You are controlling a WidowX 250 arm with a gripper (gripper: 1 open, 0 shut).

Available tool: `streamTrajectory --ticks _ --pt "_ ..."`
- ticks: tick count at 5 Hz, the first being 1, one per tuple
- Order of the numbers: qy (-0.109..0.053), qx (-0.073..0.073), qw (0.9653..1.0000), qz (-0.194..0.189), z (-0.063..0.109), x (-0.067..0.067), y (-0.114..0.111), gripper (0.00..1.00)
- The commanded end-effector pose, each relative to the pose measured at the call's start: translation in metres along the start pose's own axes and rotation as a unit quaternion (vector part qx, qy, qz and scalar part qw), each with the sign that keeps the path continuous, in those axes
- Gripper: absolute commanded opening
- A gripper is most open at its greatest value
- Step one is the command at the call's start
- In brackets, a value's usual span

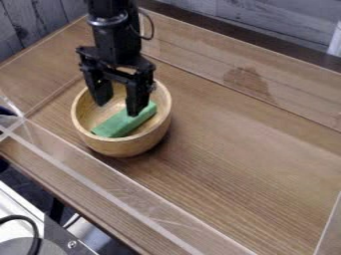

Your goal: Remove the green block from inside the brown bowl and put it on the table

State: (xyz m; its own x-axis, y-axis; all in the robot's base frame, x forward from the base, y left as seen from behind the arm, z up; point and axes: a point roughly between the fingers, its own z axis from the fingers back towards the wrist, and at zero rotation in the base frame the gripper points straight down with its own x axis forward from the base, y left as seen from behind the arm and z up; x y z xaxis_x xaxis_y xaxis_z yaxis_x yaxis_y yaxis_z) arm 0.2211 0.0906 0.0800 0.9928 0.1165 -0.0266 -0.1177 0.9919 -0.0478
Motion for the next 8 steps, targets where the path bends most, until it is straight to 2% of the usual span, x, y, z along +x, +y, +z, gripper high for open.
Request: streamTrajectory --ticks 1,3,4,5,7,8 --pt "-0.042 0.004 0.9988 -0.025 0.009 0.006 -0.003 1.00" --pt "-0.052 0.029 0.9977 -0.033 0.012 0.020 -0.037 1.00" --pt "-0.050 0.046 0.9973 0.029 0.007 0.024 -0.031 1.00" --pt "-0.046 0.058 0.9941 0.079 0.007 0.025 -0.026 1.00" --pt "-0.048 0.072 0.9956 0.037 -0.003 0.034 -0.025 1.00" --pt "-0.048 0.062 0.9970 -0.003 -0.002 0.035 -0.021 1.00"
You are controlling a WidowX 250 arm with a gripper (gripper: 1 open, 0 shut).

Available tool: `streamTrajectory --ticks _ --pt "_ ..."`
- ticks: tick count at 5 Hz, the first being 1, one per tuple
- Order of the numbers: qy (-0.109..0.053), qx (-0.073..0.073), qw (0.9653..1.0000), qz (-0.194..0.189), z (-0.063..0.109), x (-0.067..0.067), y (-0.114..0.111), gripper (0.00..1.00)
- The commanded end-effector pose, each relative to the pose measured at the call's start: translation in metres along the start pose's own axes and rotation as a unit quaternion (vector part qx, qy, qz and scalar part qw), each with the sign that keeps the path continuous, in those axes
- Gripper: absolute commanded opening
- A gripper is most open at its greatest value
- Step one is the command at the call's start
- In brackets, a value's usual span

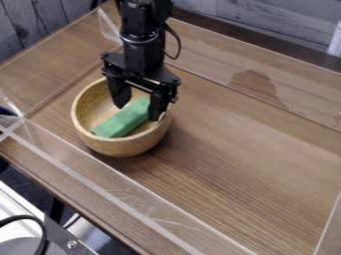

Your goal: Remove the green block from inside the brown bowl and put it on the table

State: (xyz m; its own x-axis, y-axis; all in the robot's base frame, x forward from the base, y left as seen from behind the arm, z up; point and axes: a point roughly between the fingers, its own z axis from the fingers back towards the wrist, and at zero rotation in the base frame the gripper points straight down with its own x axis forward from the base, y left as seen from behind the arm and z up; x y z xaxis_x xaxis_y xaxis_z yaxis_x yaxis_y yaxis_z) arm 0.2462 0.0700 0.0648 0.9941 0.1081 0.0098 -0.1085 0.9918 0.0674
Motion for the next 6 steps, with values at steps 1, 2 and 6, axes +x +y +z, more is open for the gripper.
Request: streamTrajectory --ticks 1,2,6 --pt "-0.032 -0.007 0.9989 -0.033 0.015 0.013 0.010 1.00" --pt "-0.050 -0.013 0.9978 -0.041 0.004 0.014 0.013 1.00" --pt "-0.021 -0.063 0.9957 -0.064 0.031 0.013 0.014 1.00"
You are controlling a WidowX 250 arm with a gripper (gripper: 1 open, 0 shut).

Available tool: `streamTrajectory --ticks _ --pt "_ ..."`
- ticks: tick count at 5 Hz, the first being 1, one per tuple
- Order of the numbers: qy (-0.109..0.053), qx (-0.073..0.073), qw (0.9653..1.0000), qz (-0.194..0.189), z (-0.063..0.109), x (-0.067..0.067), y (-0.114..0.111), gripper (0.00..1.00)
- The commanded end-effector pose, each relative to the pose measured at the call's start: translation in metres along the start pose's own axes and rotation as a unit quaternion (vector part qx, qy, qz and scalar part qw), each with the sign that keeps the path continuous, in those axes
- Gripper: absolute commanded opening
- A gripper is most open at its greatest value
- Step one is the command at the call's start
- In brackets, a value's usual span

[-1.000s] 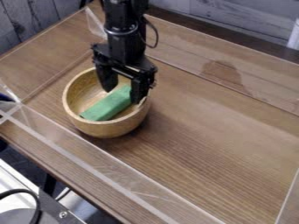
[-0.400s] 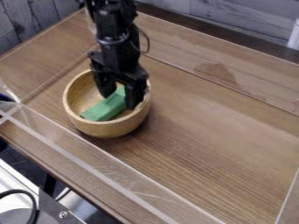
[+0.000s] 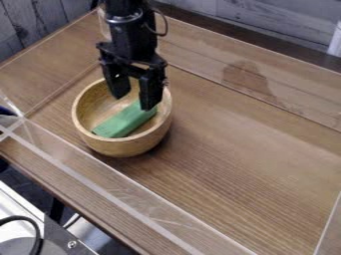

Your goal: Remove the green block from inside the brown bowl and put it on the table

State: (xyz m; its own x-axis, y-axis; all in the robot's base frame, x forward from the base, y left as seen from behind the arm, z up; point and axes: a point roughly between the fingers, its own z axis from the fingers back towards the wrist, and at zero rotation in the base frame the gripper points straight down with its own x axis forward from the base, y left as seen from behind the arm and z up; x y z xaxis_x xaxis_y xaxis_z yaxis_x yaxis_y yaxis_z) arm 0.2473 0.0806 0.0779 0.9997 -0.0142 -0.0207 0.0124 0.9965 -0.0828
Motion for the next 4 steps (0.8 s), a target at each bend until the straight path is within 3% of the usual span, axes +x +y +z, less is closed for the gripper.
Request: streamTrajectory --ticks 1,3,4 --pt "-0.032 0.003 0.9986 -0.043 0.015 0.013 -0.004 1.00" --pt "-0.029 0.014 0.9983 -0.049 0.018 0.005 0.001 1.00" --pt "-0.029 0.005 0.9984 -0.047 0.015 0.001 0.005 1.00"
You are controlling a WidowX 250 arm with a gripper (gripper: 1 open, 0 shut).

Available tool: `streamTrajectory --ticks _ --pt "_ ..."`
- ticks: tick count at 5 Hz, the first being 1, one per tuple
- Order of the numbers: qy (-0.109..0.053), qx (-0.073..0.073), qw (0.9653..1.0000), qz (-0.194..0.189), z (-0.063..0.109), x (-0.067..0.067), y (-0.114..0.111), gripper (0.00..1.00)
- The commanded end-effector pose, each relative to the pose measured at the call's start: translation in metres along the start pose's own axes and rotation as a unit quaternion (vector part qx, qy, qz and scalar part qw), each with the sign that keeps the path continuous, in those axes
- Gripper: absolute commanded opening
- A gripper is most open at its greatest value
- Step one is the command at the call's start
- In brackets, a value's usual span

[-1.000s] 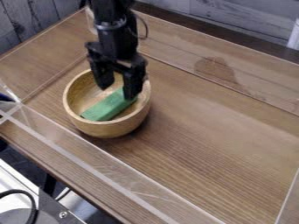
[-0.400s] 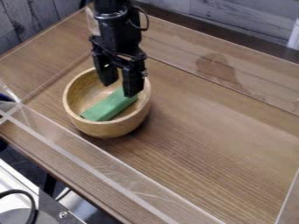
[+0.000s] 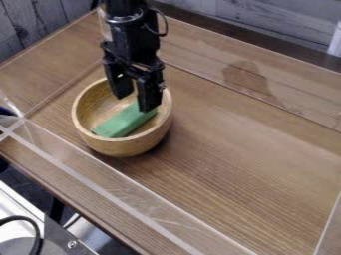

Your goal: Remove the green block from inside the brown bowl and put it on the table

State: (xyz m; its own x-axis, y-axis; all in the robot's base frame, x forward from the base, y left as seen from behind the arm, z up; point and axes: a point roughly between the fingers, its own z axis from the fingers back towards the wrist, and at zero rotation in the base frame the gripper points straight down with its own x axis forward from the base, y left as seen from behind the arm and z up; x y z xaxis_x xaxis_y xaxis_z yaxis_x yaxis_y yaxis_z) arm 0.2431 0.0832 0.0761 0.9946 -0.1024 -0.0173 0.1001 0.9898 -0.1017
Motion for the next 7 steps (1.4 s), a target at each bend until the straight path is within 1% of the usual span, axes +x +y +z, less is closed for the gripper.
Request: streamTrajectory --ticks 1,3,5,6,7 --pt "-0.032 0.007 0.9995 -0.002 0.015 0.000 0.006 1.00" --pt "-0.011 -0.010 0.9996 -0.025 0.005 -0.001 0.013 1.00" --pt "0.005 -0.035 0.9987 -0.037 -0.020 -0.002 0.011 1.00" --pt "0.021 -0.024 0.9990 -0.031 -0.030 -0.001 0.015 1.00" --pt "0.033 -0.017 0.9990 -0.024 -0.037 -0.001 0.018 1.00"
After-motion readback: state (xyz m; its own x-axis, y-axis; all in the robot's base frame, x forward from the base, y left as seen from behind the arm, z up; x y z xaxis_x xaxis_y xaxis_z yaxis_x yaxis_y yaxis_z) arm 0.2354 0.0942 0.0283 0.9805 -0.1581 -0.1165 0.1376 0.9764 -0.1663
